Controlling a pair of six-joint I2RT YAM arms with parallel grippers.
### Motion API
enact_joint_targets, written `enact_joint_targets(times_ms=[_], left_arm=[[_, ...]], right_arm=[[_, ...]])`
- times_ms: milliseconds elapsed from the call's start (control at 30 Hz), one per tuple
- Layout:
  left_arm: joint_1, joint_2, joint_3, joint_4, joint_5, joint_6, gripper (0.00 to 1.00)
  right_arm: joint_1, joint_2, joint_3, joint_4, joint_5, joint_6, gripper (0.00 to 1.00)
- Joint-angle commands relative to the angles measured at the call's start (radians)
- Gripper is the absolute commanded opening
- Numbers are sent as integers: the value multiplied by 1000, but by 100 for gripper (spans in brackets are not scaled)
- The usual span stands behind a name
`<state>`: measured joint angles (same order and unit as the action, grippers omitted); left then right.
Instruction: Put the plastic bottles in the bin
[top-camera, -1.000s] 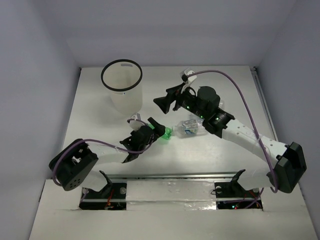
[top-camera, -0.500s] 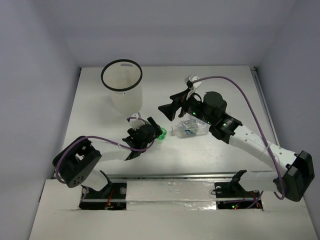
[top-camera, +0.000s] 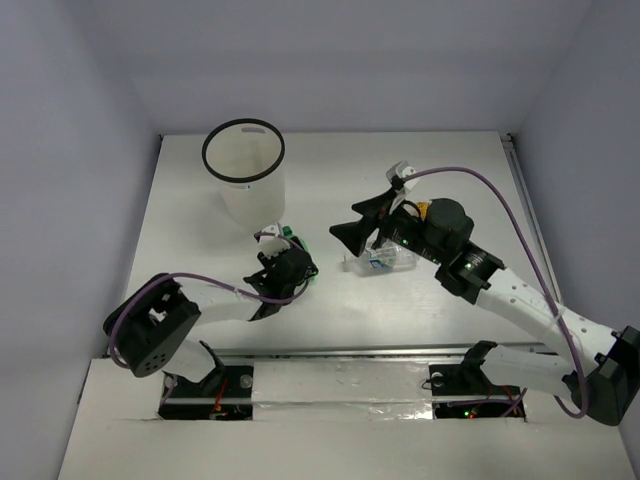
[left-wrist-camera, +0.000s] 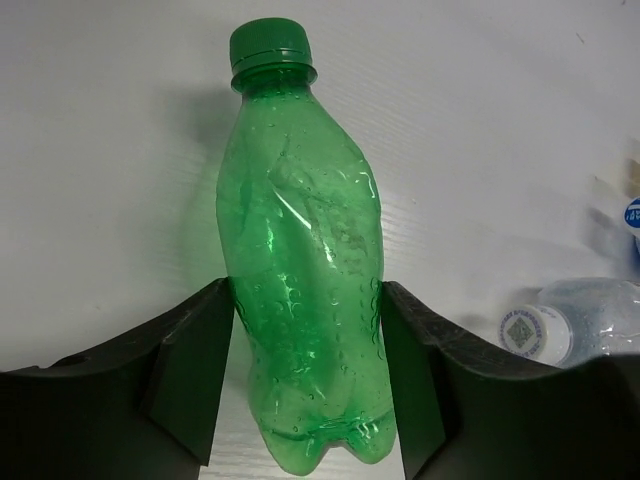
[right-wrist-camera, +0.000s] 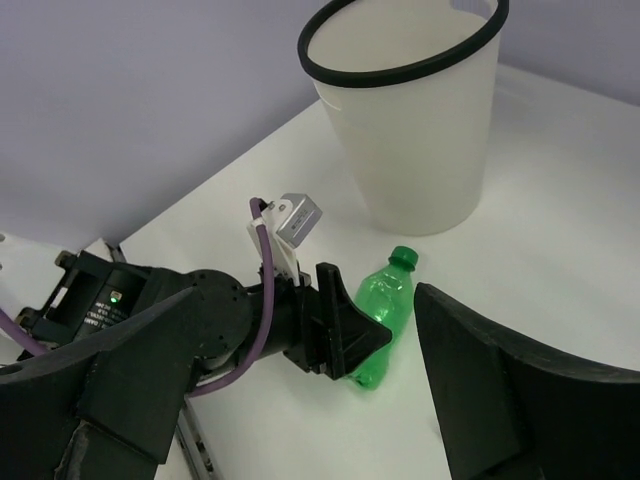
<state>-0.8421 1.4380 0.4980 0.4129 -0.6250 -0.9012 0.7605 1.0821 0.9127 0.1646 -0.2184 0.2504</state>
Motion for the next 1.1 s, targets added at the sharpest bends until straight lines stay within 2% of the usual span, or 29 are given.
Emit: enact_joint_targets(times_ms=[0, 167, 300, 400, 600, 733, 833, 933, 1000, 1067], left_arm=[[6, -89, 4, -16, -18, 21, 48], [-21, -238, 10, -103, -13, 50, 45], [-51, -423, 53, -122, -1, 105, 43], [-61, -499, 115, -121, 25, 165, 43], [-61, -530, 275, -68, 84, 272, 44], [-61, -498, 393, -42, 24, 396, 45], [1, -447, 474, -37, 10, 462, 46], [154, -386, 534, -55, 85, 461, 46], [300, -331, 585, -57, 194, 372, 46], [363, -282, 643, -65, 200, 372, 46]], right_arm=[[3, -53, -18, 7, 22, 4, 91], [3, -140, -87, 7, 24, 62, 88], [3, -246, -181, 15, 92, 113, 79], [3, -325, -228, 7, 145, 145, 75], [3, -395, -313, 30, 181, 190, 71], [3, -393, -342, 26, 185, 197, 71], [3, -401, -365, 39, 177, 205, 71], [3, -409, -374, 39, 168, 205, 71], [3, -418, -376, 42, 159, 199, 72], [3, -419, -373, 35, 149, 193, 72]])
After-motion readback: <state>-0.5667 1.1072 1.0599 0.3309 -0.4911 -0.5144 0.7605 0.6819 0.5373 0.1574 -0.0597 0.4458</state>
